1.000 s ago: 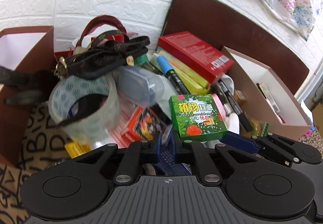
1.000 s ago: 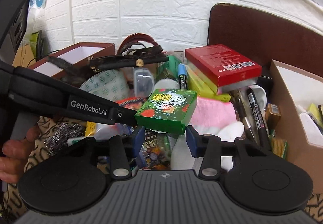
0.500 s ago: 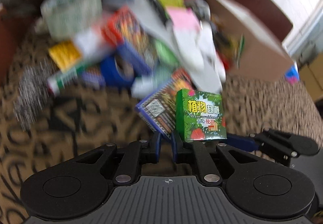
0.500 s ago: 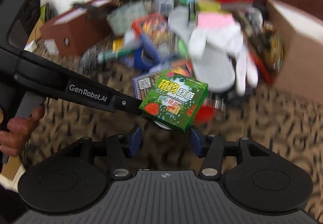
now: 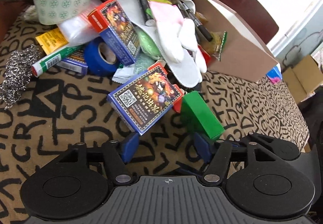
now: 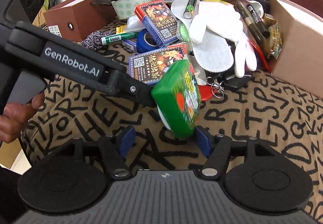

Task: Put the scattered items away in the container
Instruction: 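Lift the green card box out of the pile with the left gripper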

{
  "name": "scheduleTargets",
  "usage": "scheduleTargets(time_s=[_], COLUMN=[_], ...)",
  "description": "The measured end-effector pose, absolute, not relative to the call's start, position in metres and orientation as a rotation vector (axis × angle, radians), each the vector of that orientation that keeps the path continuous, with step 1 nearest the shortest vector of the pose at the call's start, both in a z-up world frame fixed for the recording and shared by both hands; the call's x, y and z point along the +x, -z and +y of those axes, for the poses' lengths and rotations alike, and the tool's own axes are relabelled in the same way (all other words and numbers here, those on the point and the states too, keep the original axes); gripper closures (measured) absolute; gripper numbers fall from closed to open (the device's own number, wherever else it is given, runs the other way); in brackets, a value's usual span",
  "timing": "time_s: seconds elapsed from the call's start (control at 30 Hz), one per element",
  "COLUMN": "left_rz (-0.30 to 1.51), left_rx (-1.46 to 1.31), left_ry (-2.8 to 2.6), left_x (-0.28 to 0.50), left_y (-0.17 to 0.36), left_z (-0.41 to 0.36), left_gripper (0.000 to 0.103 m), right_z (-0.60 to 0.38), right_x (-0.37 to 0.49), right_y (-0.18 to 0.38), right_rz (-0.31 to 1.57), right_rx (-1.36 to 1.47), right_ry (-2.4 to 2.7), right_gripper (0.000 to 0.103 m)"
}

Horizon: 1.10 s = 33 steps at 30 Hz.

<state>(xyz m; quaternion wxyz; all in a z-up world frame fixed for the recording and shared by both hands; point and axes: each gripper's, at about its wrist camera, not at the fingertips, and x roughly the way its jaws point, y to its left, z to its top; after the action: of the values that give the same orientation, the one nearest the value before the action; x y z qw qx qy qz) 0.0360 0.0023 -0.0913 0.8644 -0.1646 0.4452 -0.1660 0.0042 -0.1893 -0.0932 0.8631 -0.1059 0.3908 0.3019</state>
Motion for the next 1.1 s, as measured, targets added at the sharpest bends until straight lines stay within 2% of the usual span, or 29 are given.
scheduleTargets(time_s=[0.2, 0.43, 0.63, 0.7, 0.83, 0.93, 1.1], left_rz=[0.929, 0.941, 1.011, 1.006, 0.994, 0.986, 0.985], left_rx=[-0.364, -0.307, -0.373, -0.38, -0.381, -0.38, -0.35], left_ry=[0.324, 0.396, 0.379, 0.389, 0.38, 0.383, 0.386], left_x=[0.028, 0.028, 0.033, 0.034, 0.038, 0.038, 0.038], left_y=[0.081, 0.082, 0.101, 0.102, 0.107, 0.108, 0.103], left_z=[0.019, -0.003, 0.004, 0.003, -0.003, -0.006, -0.015], left_gripper=[0.026, 0.027, 0.042, 0.052, 0.046, 0.046, 0.058], right_z=[-0.196, -0.194, -0.192, -0.188, -0.182, -0.181, -0.19], right_x=[0.004, 0.004, 0.001, 0.002, 0.002, 0.001, -0.002], right_y=[0.092, 0.093, 0.094, 0.095, 0.1, 0.101, 0.097], right_rz=[0.826, 0.825, 0.806, 0.777, 0.747, 0.741, 0.751], right_rx=[-0.21, -0.198, -0.23, -0.253, -0.278, -0.27, -0.228], right_ry=[-0.618, -0.632, -0.644, -0.654, -0.69, -0.69, -0.676], right_gripper=[0.031, 0.031, 0.033, 0.036, 0.037, 0.044, 0.05])
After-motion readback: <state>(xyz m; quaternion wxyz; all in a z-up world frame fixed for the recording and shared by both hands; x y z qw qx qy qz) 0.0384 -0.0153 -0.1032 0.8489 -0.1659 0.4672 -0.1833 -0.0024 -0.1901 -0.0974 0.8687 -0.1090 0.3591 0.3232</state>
